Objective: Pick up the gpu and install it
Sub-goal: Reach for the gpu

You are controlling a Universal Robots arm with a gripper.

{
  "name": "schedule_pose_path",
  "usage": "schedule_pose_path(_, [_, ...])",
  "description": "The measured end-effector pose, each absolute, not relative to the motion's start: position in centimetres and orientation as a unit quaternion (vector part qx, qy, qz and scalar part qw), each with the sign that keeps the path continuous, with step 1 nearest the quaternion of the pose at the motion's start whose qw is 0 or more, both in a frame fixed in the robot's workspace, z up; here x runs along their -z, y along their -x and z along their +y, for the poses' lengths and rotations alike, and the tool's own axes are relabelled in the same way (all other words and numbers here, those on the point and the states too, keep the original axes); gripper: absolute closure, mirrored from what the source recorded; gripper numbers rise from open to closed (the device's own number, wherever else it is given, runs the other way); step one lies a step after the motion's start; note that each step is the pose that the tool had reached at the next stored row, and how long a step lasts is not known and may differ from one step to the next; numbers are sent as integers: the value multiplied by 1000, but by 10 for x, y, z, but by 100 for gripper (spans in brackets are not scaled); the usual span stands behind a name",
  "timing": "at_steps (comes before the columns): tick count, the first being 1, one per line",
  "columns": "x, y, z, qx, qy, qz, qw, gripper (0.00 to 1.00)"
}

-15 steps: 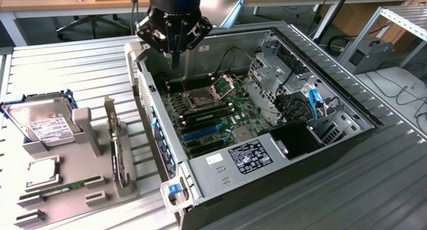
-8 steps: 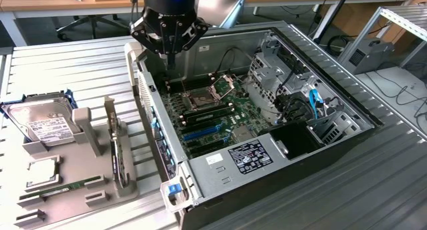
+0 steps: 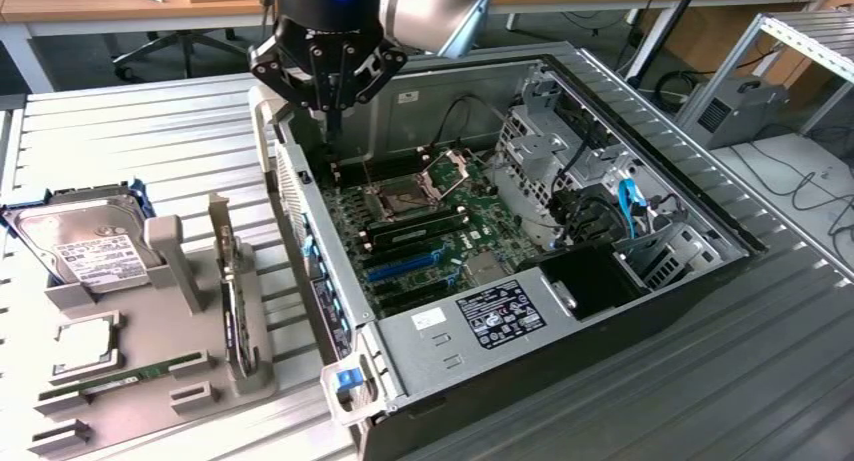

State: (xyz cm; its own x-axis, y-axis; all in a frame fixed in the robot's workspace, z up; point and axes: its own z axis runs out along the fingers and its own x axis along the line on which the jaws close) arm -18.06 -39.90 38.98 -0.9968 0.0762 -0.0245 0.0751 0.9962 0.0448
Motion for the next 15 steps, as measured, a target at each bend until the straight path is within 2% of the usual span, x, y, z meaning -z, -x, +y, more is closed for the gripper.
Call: schedule_pose_path(15, [-388,195,-399,-22,-38,999,13,89])
